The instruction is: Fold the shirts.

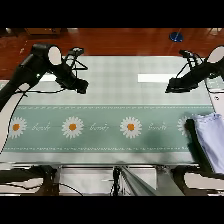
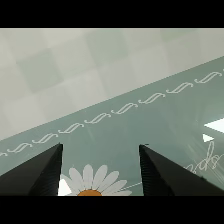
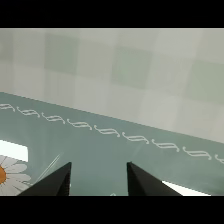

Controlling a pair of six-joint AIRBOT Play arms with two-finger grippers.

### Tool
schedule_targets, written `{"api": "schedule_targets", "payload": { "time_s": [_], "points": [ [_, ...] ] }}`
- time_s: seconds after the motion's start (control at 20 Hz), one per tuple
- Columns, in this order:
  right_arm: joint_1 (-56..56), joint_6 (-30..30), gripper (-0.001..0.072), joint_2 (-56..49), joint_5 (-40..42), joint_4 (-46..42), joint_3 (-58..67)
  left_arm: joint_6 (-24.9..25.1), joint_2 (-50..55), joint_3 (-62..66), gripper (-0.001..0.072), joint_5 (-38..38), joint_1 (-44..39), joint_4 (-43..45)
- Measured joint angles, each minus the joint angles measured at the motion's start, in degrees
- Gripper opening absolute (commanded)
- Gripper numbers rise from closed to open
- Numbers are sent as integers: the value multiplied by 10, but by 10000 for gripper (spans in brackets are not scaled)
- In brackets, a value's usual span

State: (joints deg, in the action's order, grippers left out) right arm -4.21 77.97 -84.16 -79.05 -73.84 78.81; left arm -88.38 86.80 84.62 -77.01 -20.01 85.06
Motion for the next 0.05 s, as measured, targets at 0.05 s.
{"api": "schedule_targets", "payload": {
  "time_s": [0.05],
  "points": [
    [0,0,430,0,0,0,0,0,0,0,552,0,0,0]
  ]
}}
